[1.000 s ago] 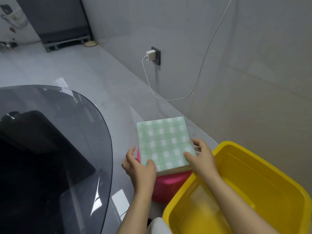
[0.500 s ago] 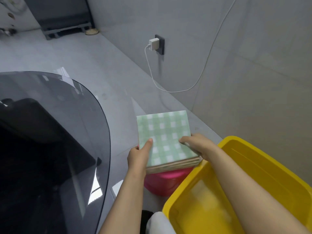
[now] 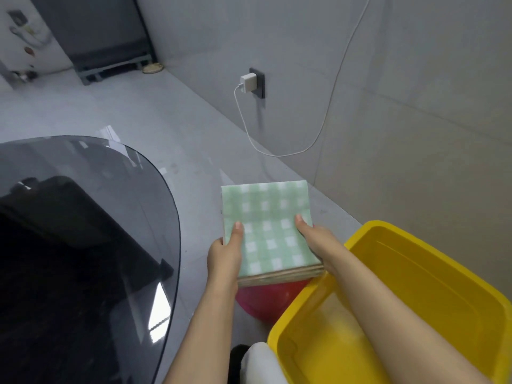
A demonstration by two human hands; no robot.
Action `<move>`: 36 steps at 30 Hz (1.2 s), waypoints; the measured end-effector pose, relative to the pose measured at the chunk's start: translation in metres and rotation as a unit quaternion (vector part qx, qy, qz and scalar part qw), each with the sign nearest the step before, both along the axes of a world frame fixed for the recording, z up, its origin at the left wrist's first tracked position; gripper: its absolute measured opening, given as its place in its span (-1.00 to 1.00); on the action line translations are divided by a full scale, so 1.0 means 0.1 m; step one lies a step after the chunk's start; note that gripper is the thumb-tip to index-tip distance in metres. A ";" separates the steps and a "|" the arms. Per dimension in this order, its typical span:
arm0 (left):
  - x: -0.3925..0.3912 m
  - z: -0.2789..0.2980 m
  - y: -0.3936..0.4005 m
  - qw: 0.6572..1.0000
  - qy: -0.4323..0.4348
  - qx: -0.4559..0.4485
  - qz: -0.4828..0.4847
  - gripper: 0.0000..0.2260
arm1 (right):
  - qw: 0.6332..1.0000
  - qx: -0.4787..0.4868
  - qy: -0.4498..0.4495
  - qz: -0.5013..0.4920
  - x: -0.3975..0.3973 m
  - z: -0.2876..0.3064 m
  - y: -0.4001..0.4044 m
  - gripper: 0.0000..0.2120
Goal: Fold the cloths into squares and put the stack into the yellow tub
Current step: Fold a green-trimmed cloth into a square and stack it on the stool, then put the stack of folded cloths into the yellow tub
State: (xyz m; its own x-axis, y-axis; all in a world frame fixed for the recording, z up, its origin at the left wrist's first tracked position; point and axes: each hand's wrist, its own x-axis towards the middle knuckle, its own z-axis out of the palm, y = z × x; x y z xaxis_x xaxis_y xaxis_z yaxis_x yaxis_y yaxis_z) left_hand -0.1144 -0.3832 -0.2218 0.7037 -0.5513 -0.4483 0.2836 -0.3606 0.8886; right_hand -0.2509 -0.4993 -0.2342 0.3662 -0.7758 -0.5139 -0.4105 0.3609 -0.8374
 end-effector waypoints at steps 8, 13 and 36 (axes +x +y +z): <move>-0.75 0.50 -0.33 0.963 -0.084 -0.048 -0.251 -0.69 | 0.973 -0.057 -0.043 -0.222 -1.20 0.38 0.36 -0.41; -1.43 0.12 -0.38 0.909 -0.100 0.002 -0.404 -0.60 | 0.931 -0.084 0.019 -0.354 -1.89 0.07 0.88 -0.56; -1.53 -1.51 -0.31 0.672 -0.290 0.098 -0.674 -0.37 | 0.891 -0.001 0.389 -0.234 -1.65 -1.34 1.22 -0.35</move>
State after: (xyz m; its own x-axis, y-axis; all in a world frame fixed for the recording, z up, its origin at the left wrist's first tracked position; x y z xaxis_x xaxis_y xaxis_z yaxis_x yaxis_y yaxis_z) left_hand -0.2670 -0.4143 -0.3725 -0.2881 -0.8336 -0.4713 -0.7925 -0.0687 0.6060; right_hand -0.4156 -0.3775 -0.3685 -0.4627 -0.7520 -0.4694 -0.6725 0.6427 -0.3668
